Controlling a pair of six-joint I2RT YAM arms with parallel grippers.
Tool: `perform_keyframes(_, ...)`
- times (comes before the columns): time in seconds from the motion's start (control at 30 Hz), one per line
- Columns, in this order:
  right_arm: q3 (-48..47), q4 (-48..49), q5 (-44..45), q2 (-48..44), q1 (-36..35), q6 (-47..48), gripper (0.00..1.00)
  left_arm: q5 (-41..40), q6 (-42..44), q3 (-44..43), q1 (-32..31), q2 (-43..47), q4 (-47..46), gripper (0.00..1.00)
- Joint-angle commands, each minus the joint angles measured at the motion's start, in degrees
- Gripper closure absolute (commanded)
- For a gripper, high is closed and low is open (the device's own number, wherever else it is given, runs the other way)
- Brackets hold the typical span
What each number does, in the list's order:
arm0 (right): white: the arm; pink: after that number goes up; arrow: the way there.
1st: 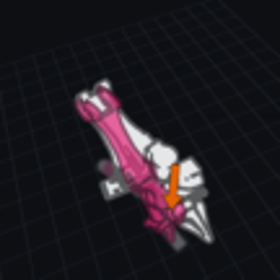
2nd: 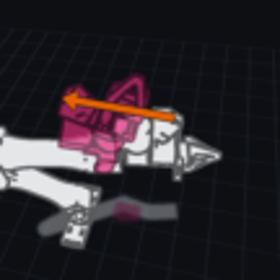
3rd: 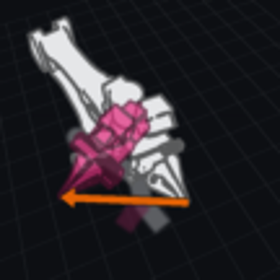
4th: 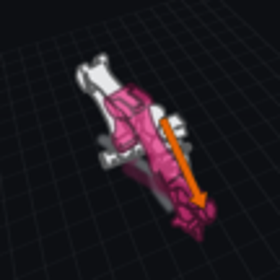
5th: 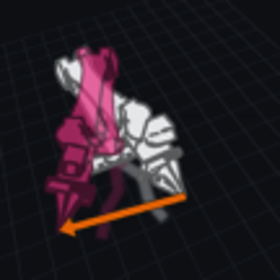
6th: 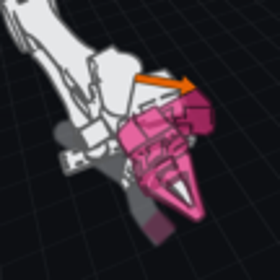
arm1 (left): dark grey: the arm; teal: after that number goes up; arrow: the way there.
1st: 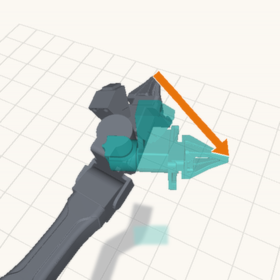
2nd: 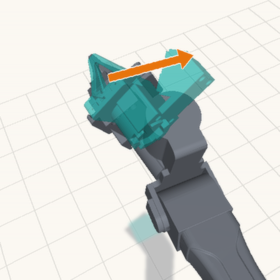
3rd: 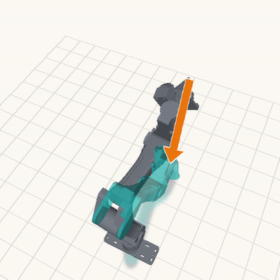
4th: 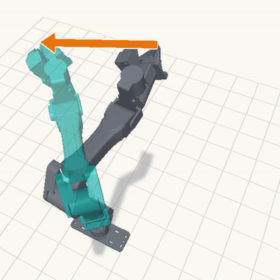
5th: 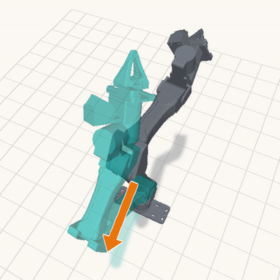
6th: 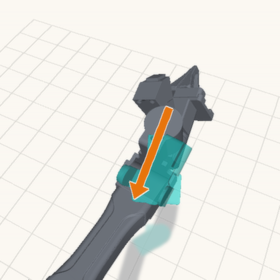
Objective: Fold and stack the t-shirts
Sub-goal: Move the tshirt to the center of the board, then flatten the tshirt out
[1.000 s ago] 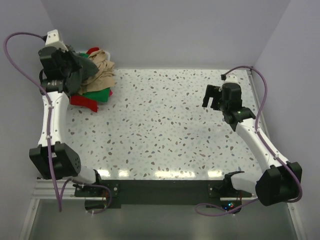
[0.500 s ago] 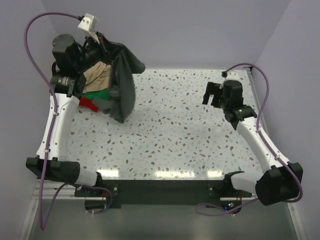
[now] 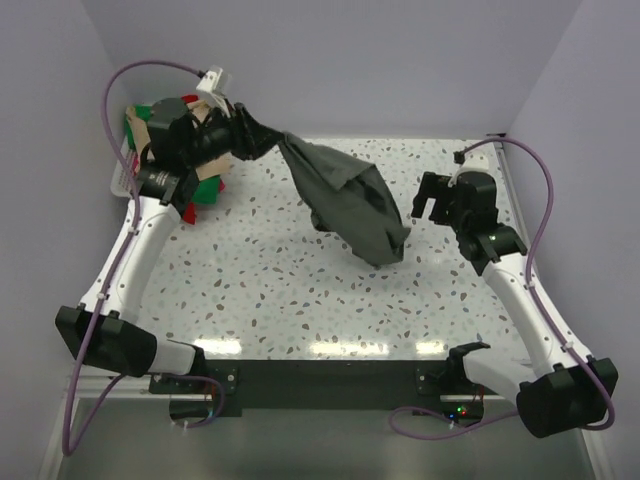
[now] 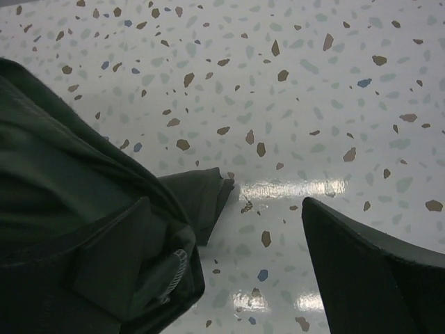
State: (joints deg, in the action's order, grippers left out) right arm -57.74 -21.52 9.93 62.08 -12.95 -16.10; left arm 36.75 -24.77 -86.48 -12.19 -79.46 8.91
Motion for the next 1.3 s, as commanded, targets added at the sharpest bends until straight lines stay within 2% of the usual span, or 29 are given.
perform_keyframes(0.0,2.36,-3.88,1.32,-1.0,0.12,-0.95,0.07,-17.44,1.48,10.67,0.23,-0.25,10.14,0.35)
perform_keyframes(0.07,3.5,-4.58,0.53,-1.09,0.21,-0.78,0.07,-21.26,1.4,14.74,0.06,-0.52,11.91,0.26)
perform_keyframes(0.23,7.46,-4.94,-2.45,-0.56,0.12,0.28,0.07,-23.83,-0.62,27.04,-3.28,2.81,8.33,0.24)
perform_keyframes(0.47,9.92,-2.05,-9.84,6.27,0.12,-1.92,0.08,-24.8,-5.54,27.77,-13.11,-1.74,2.27,0.23)
perform_keyframes(0.67,7.82,1.21,-12.31,16.29,0.56,-4.55,0.16,-24.8,-4.5,17.76,-22.87,-16.32,1.99,0.23)
perform_keyframes(0.77,6.41,1.39,-12.22,20.42,1.08,-4.56,0.25,-26.55,-1.77,10.65,-25.07,-23.44,3.66,0.25)
perform_keyframes(1.0,3.86,2.53,-14.06,26.76,1.61,-4.82,0.36,-32.08,1.48,-3.06,-25.34,-36.36,10.85,0.34)
perform_keyframes(1.13,2.81,2.27,-13.63,28.0,2.31,-5.26,0.37,-36.13,2.01,-5.28,-25.43,-38.66,12.28,0.38)
perform_keyframes(1.27,0.53,1.31,-14.06,28.27,3.19,-5.26,0.37,-36.58,2.19,-6.33,-25.43,-39.89,12.19,0.4)
